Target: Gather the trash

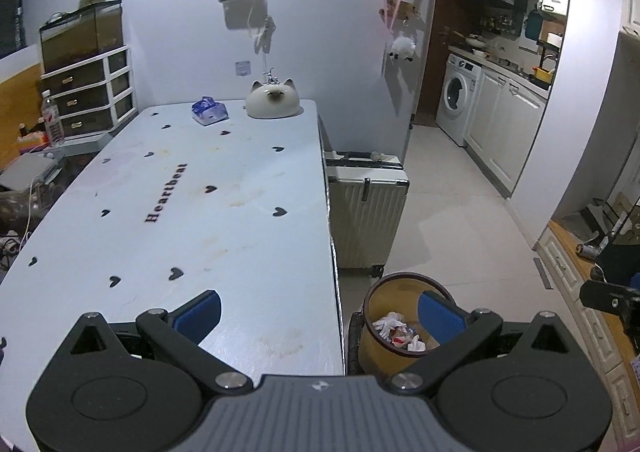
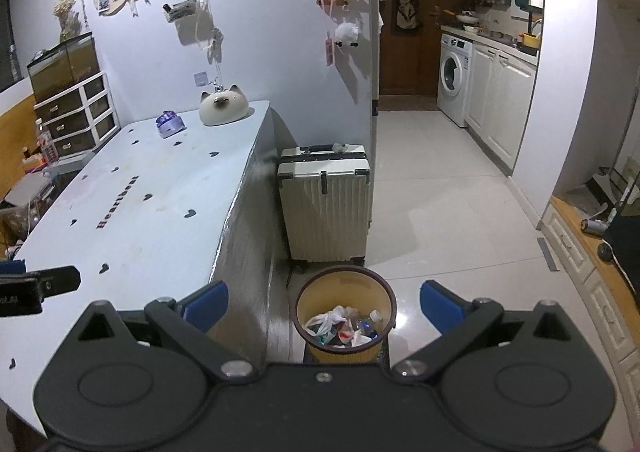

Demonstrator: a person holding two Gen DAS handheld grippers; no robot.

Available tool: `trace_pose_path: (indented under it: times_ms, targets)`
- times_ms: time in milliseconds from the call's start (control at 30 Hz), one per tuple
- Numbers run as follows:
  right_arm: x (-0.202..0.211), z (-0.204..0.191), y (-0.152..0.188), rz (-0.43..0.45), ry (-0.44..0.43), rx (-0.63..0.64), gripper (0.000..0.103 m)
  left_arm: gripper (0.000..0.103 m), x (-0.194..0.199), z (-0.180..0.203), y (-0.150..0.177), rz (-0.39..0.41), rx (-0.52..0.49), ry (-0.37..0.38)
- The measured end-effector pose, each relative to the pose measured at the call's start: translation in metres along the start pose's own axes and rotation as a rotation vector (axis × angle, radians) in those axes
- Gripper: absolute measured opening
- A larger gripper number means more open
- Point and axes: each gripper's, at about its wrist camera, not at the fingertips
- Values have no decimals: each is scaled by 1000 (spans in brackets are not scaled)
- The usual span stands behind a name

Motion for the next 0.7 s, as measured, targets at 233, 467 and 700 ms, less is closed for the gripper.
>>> trace_pose_path:
  times_ms: [233, 467, 700]
  targets:
    - [13, -5, 13, -14, -2, 15, 103, 103, 14, 4, 13, -2, -11, 1]
    - [20, -4, 24, -14, -2, 1, 103, 103, 28, 3, 24, 6, -6, -7]
    - [25, -4, 31, -3, 19, 22, 103, 103, 34, -1, 30, -9, 4, -5]
Point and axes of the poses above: each gripper's, at about its wrist camera, not at the fingertips, and x roughly against the way its jaws point, z to its right, y to its underside, and after that the axes turned 10 degrees about -y, right-handed
